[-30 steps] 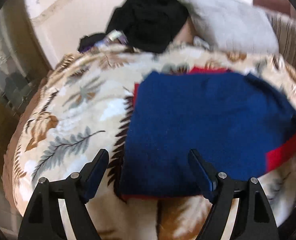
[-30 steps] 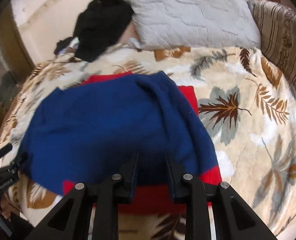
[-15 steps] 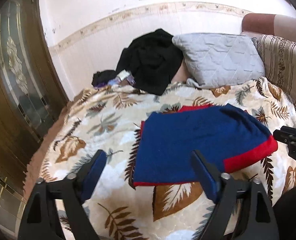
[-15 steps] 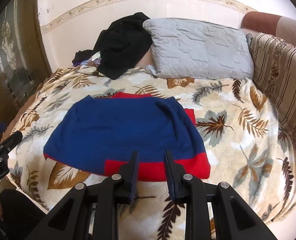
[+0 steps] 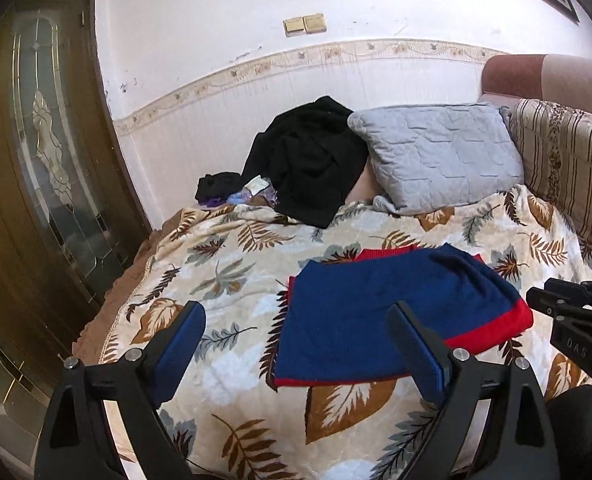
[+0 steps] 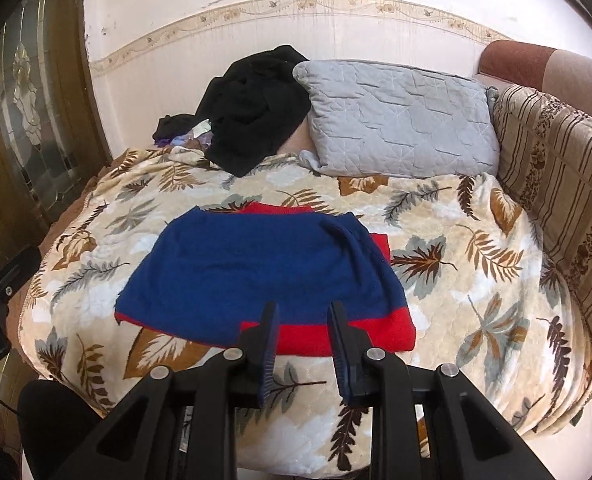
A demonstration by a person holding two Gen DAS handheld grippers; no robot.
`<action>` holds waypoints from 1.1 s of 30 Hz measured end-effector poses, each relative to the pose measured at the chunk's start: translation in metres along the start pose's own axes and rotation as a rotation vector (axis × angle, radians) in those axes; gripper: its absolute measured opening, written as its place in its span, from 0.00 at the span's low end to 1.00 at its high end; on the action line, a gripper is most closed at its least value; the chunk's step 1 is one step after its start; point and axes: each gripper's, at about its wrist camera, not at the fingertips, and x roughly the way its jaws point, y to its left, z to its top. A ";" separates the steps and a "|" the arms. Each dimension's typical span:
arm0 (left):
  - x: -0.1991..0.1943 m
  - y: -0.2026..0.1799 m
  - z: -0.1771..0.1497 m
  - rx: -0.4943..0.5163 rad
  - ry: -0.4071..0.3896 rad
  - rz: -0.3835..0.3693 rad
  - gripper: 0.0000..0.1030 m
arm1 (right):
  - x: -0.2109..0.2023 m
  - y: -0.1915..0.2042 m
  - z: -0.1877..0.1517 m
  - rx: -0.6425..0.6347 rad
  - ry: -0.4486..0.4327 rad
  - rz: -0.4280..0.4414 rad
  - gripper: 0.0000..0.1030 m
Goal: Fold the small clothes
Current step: 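Release the fold and lift both tools above the smaller folded sweater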
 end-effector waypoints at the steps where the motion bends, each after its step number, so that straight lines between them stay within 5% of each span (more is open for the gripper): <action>1: -0.001 -0.001 0.000 0.000 -0.001 -0.001 0.91 | -0.001 0.000 0.000 0.003 0.001 0.000 0.27; 33: 0.008 -0.011 -0.001 -0.007 0.033 -0.014 0.91 | -0.012 0.003 0.003 -0.023 -0.036 -0.119 0.27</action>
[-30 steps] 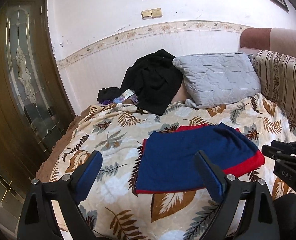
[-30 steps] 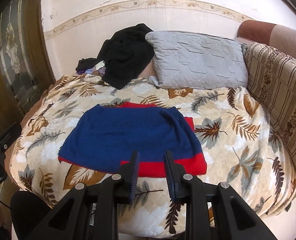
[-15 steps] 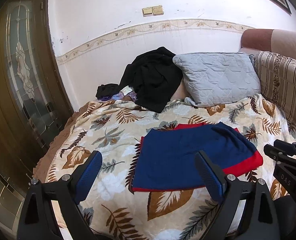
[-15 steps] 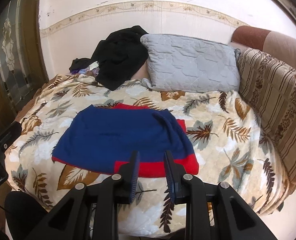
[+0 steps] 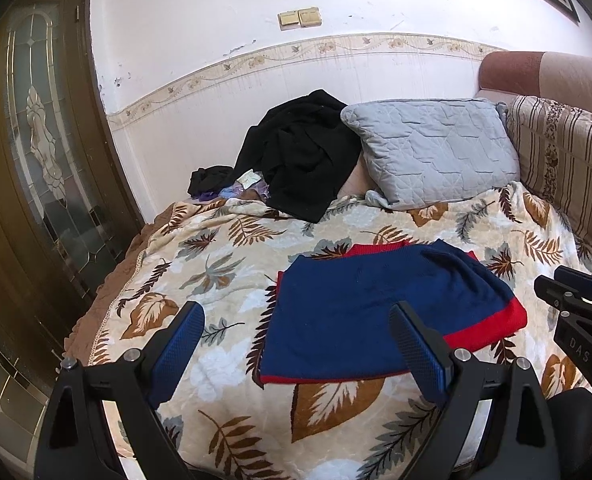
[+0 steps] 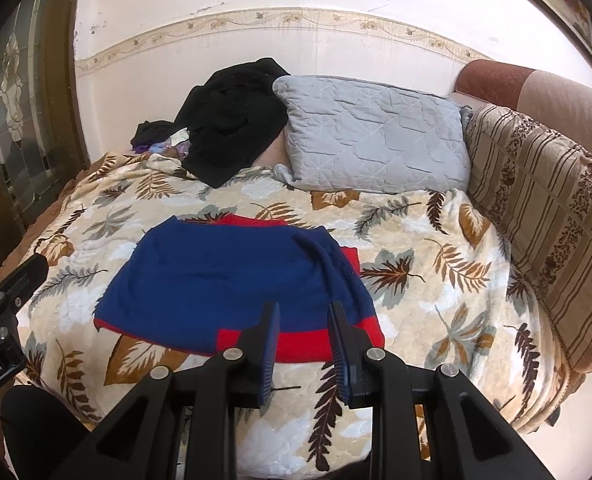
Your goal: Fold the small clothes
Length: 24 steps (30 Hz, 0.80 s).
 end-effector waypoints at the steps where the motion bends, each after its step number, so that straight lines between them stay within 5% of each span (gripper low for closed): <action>1: 0.001 0.000 0.000 -0.001 0.003 0.002 0.91 | 0.000 0.001 0.000 0.000 0.002 0.000 0.27; 24: 0.083 0.033 -0.034 -0.078 0.148 0.074 0.91 | 0.046 0.033 -0.004 -0.086 0.093 -0.026 0.27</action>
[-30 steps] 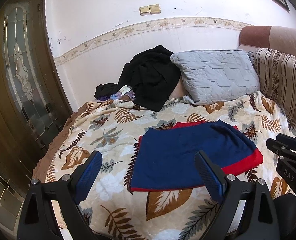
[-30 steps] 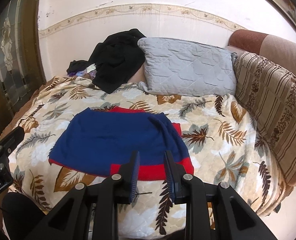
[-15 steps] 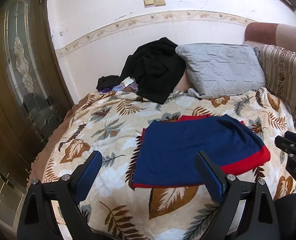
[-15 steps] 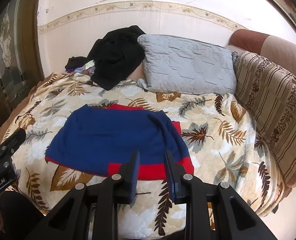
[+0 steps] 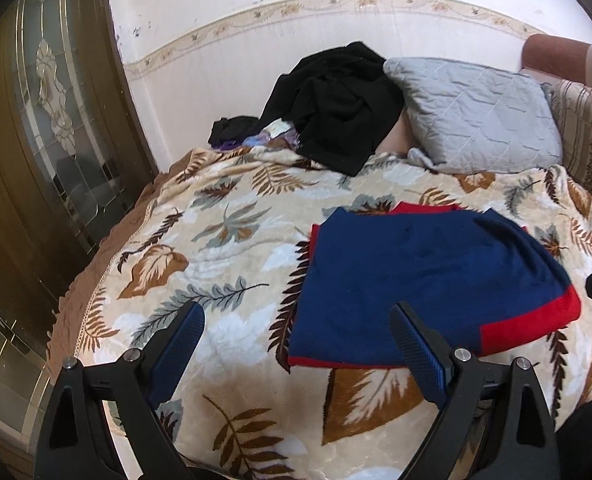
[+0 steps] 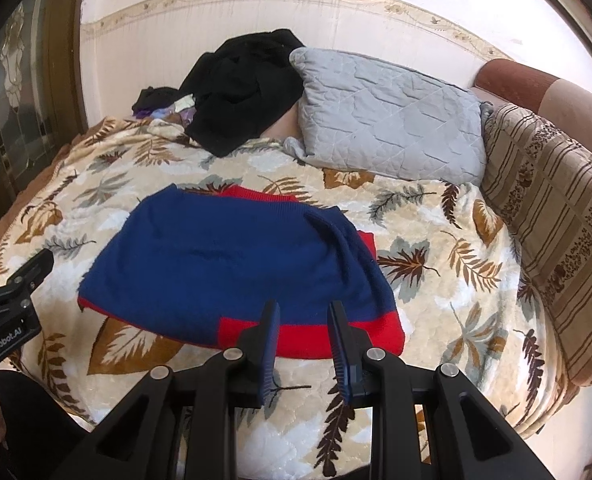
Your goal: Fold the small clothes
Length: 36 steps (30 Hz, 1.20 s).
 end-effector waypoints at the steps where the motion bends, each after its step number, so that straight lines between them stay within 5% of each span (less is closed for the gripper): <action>1: 0.004 0.000 -0.001 -0.001 0.004 0.001 0.91 | 0.005 0.001 0.000 -0.002 0.009 -0.002 0.27; 15: 0.102 0.003 -0.029 -0.037 0.126 0.007 0.91 | 0.118 -0.021 -0.024 0.091 0.189 0.008 0.27; 21: 0.147 -0.001 -0.042 -0.056 0.275 -0.022 0.91 | 0.141 -0.021 -0.036 0.077 0.205 -0.010 0.28; 26: 0.143 0.004 -0.043 -0.101 0.261 -0.040 0.91 | 0.129 -0.038 -0.029 0.129 0.173 0.021 0.29; 31: 0.125 0.001 -0.036 -0.078 0.145 -0.027 0.91 | 0.136 -0.070 -0.031 0.211 0.171 -0.021 0.29; 36: 0.141 -0.016 -0.045 -0.009 0.216 -0.037 0.91 | 0.138 -0.081 -0.036 0.228 0.168 0.020 0.37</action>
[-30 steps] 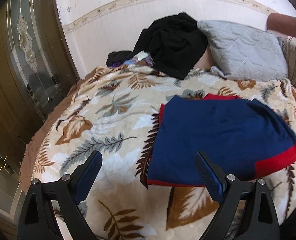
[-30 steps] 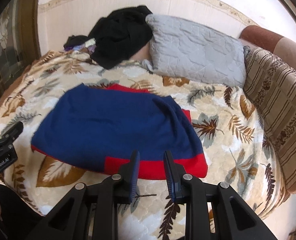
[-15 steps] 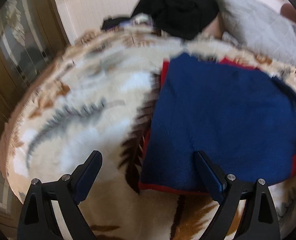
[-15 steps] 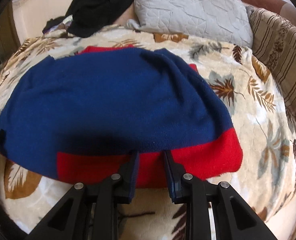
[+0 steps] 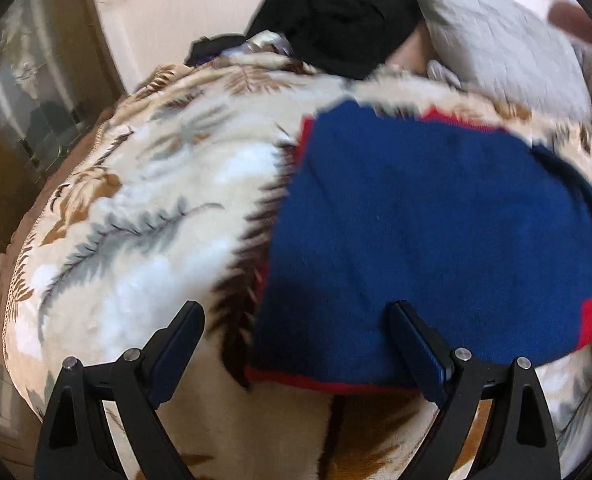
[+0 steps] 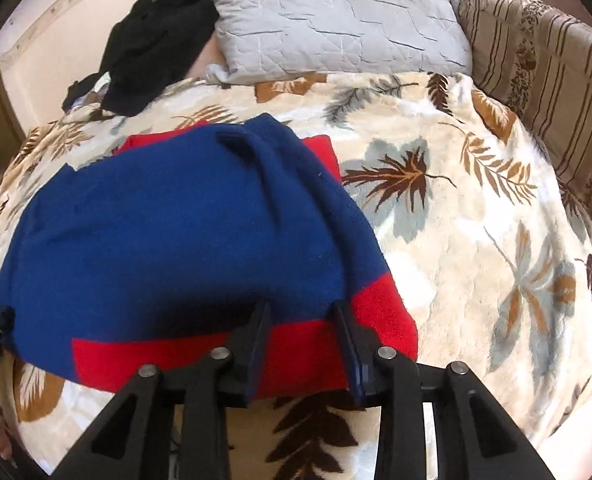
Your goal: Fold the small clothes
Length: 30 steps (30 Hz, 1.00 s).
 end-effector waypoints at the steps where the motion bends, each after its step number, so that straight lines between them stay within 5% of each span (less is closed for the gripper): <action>1: -0.002 -0.001 0.000 0.005 -0.013 0.007 0.91 | -0.005 -0.001 0.001 0.009 -0.015 0.017 0.37; 8: -0.025 -0.004 0.006 0.042 -0.068 0.005 0.91 | -0.011 -0.013 0.029 0.073 -0.087 0.105 0.37; 12: -0.036 -0.017 0.020 0.057 -0.077 0.015 0.91 | 0.037 -0.021 0.041 0.133 0.078 0.155 0.37; 15: -0.028 -0.031 0.032 0.077 -0.022 0.036 0.91 | 0.031 -0.027 0.043 0.172 0.064 0.199 0.37; 19: -0.017 -0.058 0.041 0.110 0.059 0.084 0.91 | -0.012 -0.040 0.027 0.201 0.020 0.289 0.37; 23: -0.030 -0.088 0.059 0.120 0.018 0.095 0.91 | -0.074 -0.074 -0.008 0.170 -0.087 0.357 0.37; 27: -0.045 -0.139 0.075 0.184 -0.066 0.071 0.91 | -0.141 -0.116 -0.032 0.105 -0.158 0.258 0.37; 30: -0.030 -0.175 0.072 0.250 -0.046 0.028 0.91 | -0.185 -0.145 -0.035 0.128 -0.217 0.171 0.37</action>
